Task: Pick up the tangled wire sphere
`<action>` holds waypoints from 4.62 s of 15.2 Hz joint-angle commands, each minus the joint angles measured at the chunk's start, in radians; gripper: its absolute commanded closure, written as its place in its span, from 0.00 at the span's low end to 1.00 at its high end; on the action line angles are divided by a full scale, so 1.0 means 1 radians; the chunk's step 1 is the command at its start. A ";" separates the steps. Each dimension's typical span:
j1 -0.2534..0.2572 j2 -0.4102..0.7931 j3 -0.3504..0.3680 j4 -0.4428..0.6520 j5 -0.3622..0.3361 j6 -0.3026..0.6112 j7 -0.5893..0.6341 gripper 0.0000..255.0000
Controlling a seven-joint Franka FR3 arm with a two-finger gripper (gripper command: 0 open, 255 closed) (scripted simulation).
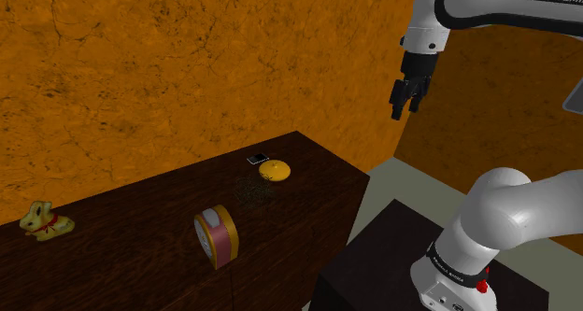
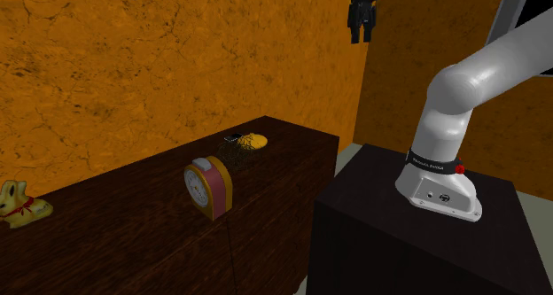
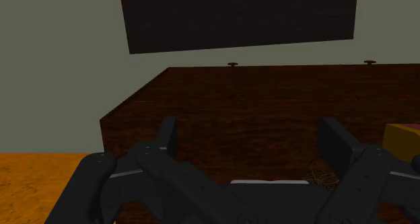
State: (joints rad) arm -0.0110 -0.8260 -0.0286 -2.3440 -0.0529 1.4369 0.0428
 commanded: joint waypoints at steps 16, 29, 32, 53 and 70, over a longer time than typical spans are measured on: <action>0.078 0.303 0.160 -0.178 -0.022 0.574 0.082 0.00; 0.065 0.779 0.306 -0.063 -0.283 0.968 0.300 0.00; 0.073 0.902 0.317 0.002 -0.399 1.016 0.385 0.00; 0.168 1.231 0.247 0.184 -0.702 1.120 0.613 1.00; 0.132 1.097 0.302 0.170 -0.576 1.025 0.493 1.00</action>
State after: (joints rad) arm 0.1243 0.2851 0.2683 -2.1750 -0.6418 2.4720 0.5485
